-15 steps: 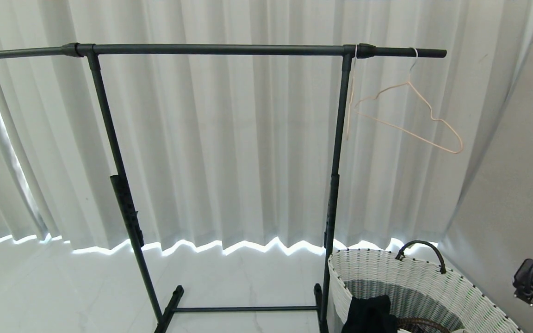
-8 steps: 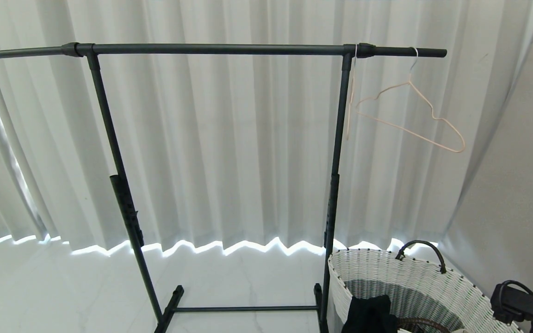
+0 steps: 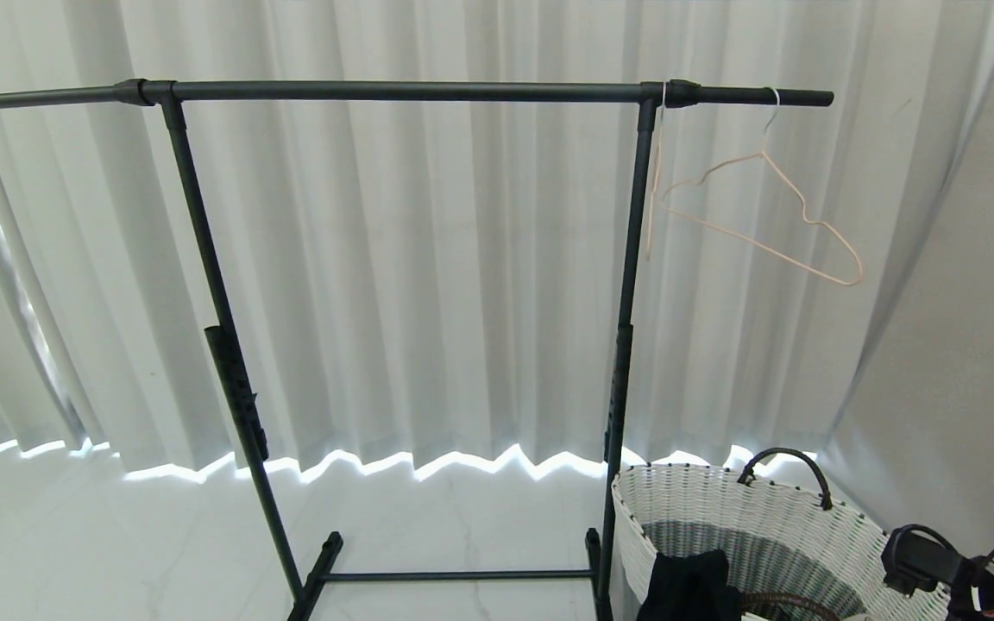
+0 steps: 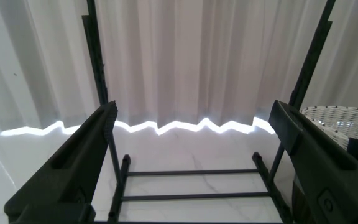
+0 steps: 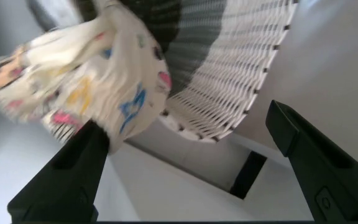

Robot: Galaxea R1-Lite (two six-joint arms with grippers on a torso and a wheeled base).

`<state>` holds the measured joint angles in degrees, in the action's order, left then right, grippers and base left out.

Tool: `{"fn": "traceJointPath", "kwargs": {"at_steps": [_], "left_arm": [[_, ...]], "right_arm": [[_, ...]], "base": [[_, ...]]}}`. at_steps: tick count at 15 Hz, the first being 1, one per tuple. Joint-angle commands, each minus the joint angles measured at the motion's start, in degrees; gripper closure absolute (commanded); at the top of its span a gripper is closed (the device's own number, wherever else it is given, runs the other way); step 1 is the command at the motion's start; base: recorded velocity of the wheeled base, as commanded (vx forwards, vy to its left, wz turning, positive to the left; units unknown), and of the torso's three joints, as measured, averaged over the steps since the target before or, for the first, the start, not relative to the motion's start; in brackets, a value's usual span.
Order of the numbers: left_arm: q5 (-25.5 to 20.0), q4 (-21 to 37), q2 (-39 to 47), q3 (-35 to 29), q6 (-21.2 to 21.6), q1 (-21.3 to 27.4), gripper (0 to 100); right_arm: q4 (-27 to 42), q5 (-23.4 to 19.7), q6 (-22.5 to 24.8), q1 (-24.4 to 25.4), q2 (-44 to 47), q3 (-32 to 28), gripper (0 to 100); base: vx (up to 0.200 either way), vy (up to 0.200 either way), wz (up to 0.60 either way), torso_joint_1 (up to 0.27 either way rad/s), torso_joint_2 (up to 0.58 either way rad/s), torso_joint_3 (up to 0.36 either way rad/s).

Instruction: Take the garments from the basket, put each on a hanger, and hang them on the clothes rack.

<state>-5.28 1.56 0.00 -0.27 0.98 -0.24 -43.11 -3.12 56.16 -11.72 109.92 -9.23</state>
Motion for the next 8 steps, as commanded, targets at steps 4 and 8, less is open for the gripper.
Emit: {"fn": "traceJointPath", "kwargs": {"at_steps": [4, 8], "left_arm": [[0.0, 0.0, 0.0, 0.0, 0.0, 0.0, 0], [0.0, 0.0, 0.0, 0.0, 0.0, 0.0, 0]], "right_arm": [[-6.6, -0.1, 0.0, 0.2, 4.7, 0.1, 0], [-8.3, -0.9, -0.1, 0.2, 4.4, 0.3, 100]], "base": [[0.0, 0.0, 0.0, 0.0, 0.0, 0.0], [0.0, 0.0, 0.0, 0.0, 0.0, 0.0]]}}
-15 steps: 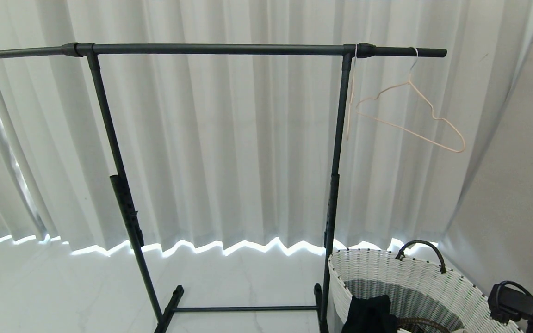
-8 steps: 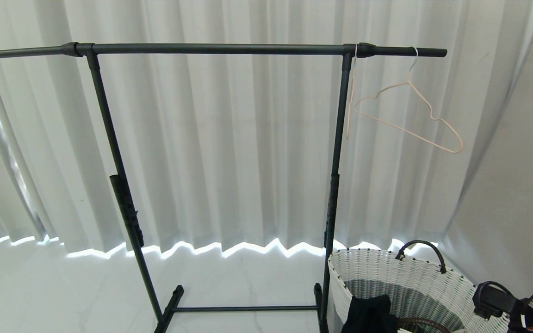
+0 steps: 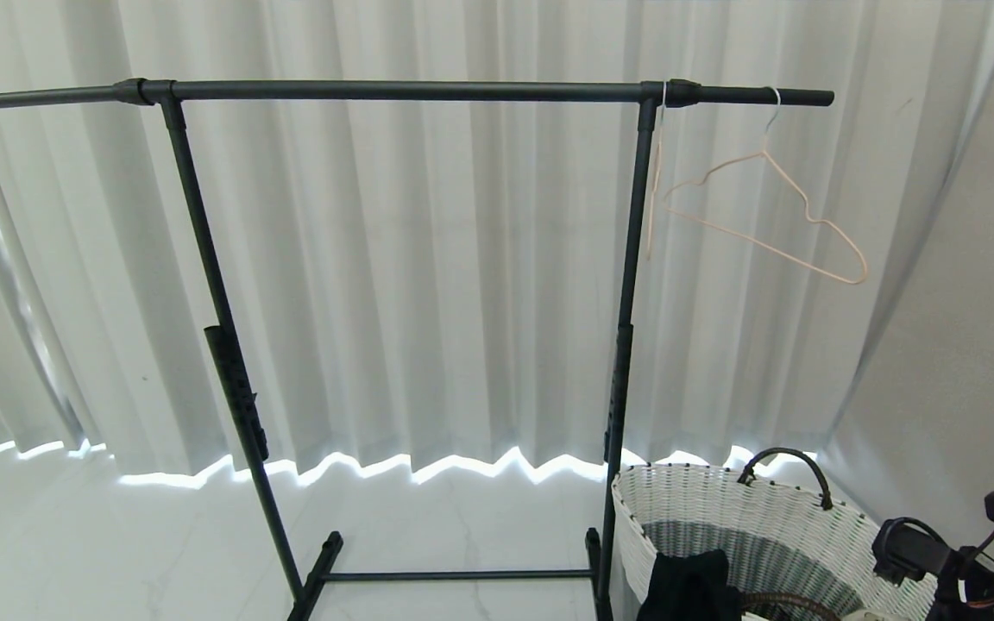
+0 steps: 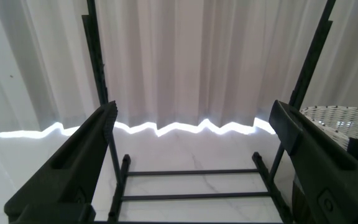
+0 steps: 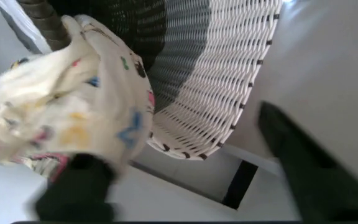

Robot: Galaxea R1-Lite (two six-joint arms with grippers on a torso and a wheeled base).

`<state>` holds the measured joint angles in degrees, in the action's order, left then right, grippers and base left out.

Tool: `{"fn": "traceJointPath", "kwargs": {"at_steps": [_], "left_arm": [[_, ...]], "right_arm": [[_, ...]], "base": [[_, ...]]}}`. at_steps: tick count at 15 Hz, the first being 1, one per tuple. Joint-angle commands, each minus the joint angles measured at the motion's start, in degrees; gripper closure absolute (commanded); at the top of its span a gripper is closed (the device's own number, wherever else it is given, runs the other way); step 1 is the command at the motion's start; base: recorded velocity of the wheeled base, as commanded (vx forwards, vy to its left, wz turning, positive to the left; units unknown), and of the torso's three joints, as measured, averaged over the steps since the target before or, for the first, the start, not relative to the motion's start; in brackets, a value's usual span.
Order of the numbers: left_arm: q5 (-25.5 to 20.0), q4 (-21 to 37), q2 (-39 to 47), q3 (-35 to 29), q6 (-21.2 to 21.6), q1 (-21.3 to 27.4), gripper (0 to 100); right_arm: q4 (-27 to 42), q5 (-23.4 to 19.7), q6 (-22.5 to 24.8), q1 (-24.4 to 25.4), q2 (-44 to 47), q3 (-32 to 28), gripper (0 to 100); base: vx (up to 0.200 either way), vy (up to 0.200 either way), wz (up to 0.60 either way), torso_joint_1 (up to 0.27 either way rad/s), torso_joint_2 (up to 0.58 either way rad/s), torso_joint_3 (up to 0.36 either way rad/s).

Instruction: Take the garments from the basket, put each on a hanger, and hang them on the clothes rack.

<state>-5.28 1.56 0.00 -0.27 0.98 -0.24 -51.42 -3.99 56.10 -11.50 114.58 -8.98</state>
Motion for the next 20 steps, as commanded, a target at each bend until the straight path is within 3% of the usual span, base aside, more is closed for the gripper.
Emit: {"fn": "traceJointPath", "kwargs": {"at_steps": [1, 6, 9, 11, 12, 13, 15, 17, 20], "left_arm": [[0.0, 0.0, 0.0, 0.0, 0.0, 0.0, 0], [0.0, 0.0, 0.0, -0.1, 0.0, 0.0, 0], [0.0, 0.0, 0.0, -0.1, 0.0, 0.0, 0], [0.0, 0.0, 0.0, -0.1, 0.0, 0.0, 0], [0.0, 0.0, 0.0, -0.1, 0.0, 0.0, 0], [0.0, 0.0, 0.0, -0.1, 0.0, 0.0, 0], [0.0, 0.0, 0.0, -0.1, 0.0, 0.0, 0], [0.0, 0.0, 0.0, -0.1, 0.0, 0.0, 0], [0.0, 0.0, 0.0, -0.1, 0.0, 0.0, 0]], "right_arm": [[-0.5, -0.1, 0.1, 0.1, -0.3, 0.2, 100], [-2.5, 0.1, 0.0, 1.5, -10.8, 4.4, 100], [-1.4, 0.1, -4.4, 3.5, -25.8, 6.0, 100], [4.0, 0.1, -5.0, 3.5, -35.3, 4.9, 100], [10.0, 0.1, -5.1, 3.5, -40.9, 2.5, 100], [20.3, 0.1, -5.2, 3.5, -47.2, -2.4, 100], [47.2, 0.0, -7.8, 3.8, -57.4, -16.2, 100], [71.9, 0.0, -14.5, 4.3, -63.2, -30.8, 100], [90.0, 0.1, -25.0, 4.3, -65.6, -43.9, 100]], "base": [[0.0, 0.0, 0.0, 0.0, 0.0, 0.0], [0.0, 0.0, 0.0, 0.0, 0.0, 0.0], [0.0, 0.0, 0.0, 0.0, 0.0, 0.0], [0.0, 0.0, 0.0, 0.0, 0.0, 0.0], [0.0, 0.0, 0.0, 0.0, 0.0, 0.0], [0.0, 0.0, 0.0, 0.0, 0.0, 0.0], [0.0, 0.0, 0.0, 0.0, 0.0, 0.0], [0.0, 0.0, 0.0, 0.0, 0.0, 0.0], [0.0, 0.0, 0.0, 0.0, 0.0, 0.0]]}}
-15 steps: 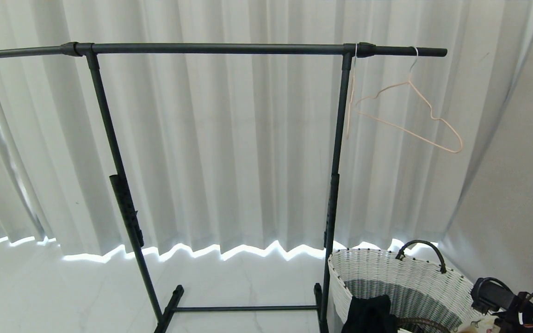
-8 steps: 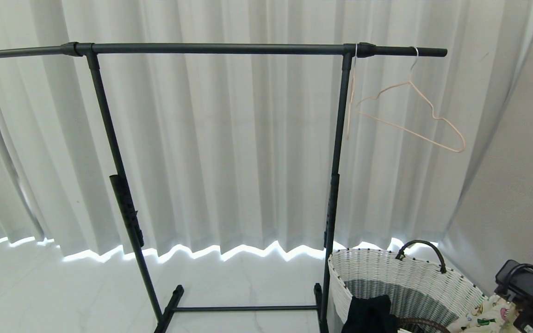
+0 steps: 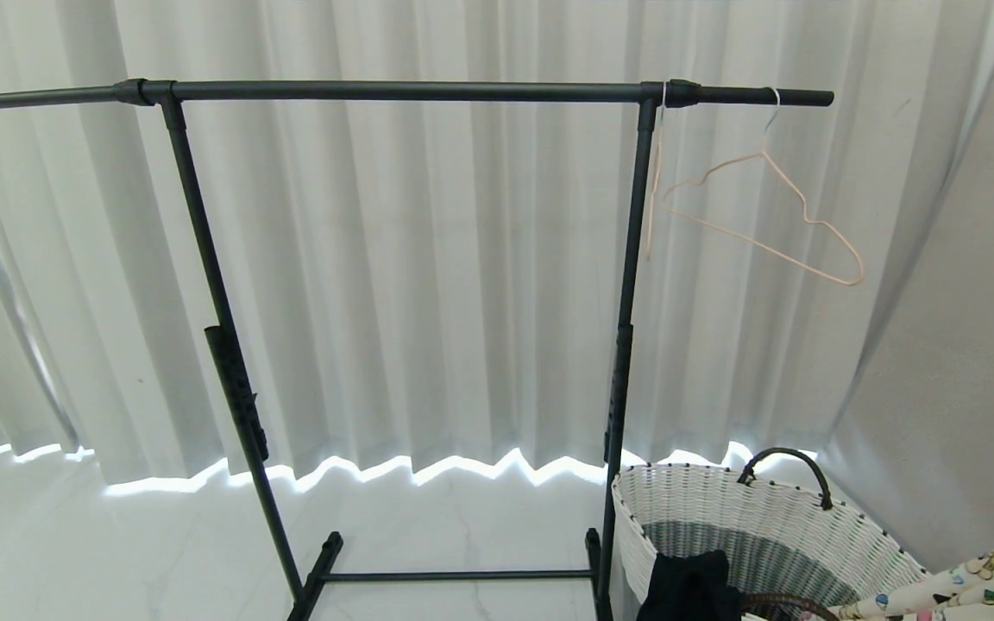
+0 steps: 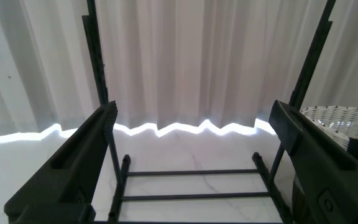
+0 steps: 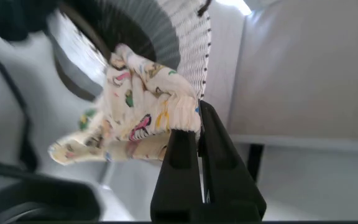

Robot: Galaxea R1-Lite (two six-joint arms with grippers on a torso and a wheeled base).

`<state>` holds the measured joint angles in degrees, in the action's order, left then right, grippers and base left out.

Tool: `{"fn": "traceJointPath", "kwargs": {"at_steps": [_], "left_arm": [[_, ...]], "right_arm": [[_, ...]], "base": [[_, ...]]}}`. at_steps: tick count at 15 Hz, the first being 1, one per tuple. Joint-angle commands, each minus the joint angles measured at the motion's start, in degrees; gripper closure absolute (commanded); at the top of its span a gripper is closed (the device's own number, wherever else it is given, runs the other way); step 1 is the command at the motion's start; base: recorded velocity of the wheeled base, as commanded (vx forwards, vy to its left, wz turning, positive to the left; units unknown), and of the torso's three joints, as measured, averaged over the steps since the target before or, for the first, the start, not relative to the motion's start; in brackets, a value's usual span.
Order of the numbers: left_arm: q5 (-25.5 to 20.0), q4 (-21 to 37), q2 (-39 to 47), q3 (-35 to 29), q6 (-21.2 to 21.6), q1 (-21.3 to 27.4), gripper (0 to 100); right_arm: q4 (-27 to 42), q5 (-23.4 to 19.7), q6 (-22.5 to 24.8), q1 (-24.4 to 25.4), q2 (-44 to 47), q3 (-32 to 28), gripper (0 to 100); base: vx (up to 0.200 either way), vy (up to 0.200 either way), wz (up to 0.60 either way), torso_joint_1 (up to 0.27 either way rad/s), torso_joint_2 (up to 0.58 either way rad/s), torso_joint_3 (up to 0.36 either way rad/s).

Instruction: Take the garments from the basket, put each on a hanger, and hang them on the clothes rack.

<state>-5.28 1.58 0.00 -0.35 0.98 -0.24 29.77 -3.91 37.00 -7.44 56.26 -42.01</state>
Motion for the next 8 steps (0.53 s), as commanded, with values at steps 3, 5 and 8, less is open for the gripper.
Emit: {"fn": "traceJointPath", "kwargs": {"at_steps": [3, 5, 8], "left_arm": [[0.0, 0.0, 0.0, 0.0, 0.1, 0.0, 0], [0.0, 0.0, 0.1, 0.0, 0.2, 0.0, 0], [0.0, 0.0, 0.1, 0.0, 0.3, 0.0, 0]], "right_arm": [[13.1, 0.0, -6.1, 0.2, -7.3, -14.9, 100], [13.1, 0.0, -6.0, 0.3, -7.4, -14.4, 100], [13.1, -0.3, -6.0, 0.5, -7.9, -13.7, 100]], "base": [[0.0, 0.0, 0.0, 0.0, 0.0, 0.0], [0.0, 0.0, 0.0, 0.0, 0.0, 0.0], [-0.2, 0.0, 0.0, 0.005, 0.0, 0.004]]}}
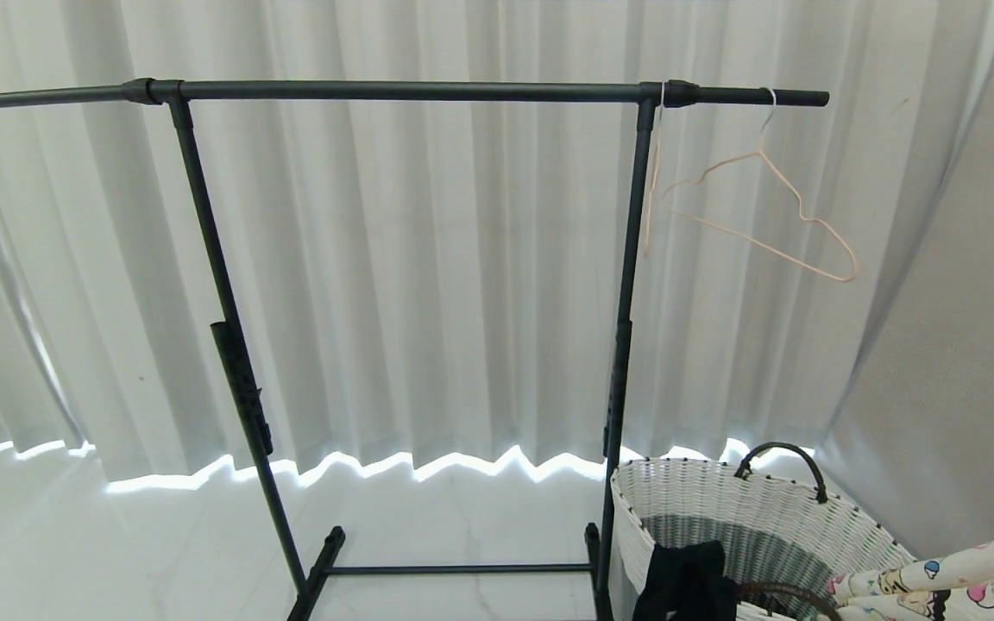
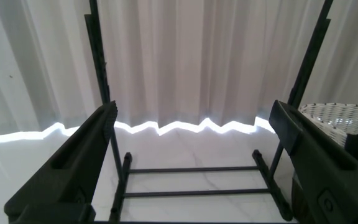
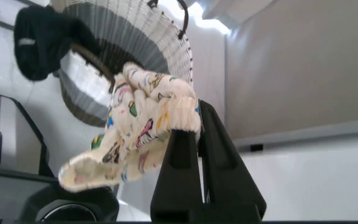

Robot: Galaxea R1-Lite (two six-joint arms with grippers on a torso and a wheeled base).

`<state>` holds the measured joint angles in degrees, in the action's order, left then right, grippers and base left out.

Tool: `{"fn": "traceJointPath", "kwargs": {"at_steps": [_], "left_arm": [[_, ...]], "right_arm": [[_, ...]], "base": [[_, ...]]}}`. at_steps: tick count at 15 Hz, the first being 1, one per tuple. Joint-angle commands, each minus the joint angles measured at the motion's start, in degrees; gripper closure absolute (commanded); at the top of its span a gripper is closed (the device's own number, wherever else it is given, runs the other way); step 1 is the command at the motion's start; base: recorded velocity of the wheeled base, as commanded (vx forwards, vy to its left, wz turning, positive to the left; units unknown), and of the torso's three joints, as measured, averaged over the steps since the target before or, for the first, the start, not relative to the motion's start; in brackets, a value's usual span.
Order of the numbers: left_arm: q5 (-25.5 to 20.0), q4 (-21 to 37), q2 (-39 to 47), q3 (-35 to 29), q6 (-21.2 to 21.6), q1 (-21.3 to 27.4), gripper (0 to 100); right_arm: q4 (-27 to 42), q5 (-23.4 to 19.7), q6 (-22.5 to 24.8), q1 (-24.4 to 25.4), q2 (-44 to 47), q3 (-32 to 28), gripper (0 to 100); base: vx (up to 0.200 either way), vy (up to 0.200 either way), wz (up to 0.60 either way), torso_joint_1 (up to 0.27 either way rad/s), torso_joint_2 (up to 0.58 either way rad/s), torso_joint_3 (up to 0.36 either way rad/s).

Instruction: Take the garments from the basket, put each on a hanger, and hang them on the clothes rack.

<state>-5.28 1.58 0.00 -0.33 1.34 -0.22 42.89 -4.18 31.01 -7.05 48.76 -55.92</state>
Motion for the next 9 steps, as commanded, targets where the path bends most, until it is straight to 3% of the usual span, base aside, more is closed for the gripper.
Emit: {"fn": "traceJointPath", "kwargs": {"at_steps": [1, 3, 9], "left_arm": [[0.0, 0.1, 0.1, 0.0, 0.0, 0.0, 0], [0.0, 0.0, 0.0, 0.0, -0.2, 0.0, 0], [0.0, 0.1, 0.0, 0.0, 0.1, 0.0, 0]], "right_arm": [[0.0, 0.0, -0.1, 1.3, -0.5, 0.9, 100], [-0.3, 0.0, -0.2, 2.6, -0.4, 2.3, 100], [-0.3, 0.3, -0.2, 4.1, -0.8, 3.4, 100]], "base": [[-0.2, 0.0, 0.0, -0.002, 0.0, 0.002], [-0.2, 0.0, 0.0, 0.0, 0.0, 0.007], [0.0, 0.0, 0.0, 0.0, 0.0, 0.0]]}}
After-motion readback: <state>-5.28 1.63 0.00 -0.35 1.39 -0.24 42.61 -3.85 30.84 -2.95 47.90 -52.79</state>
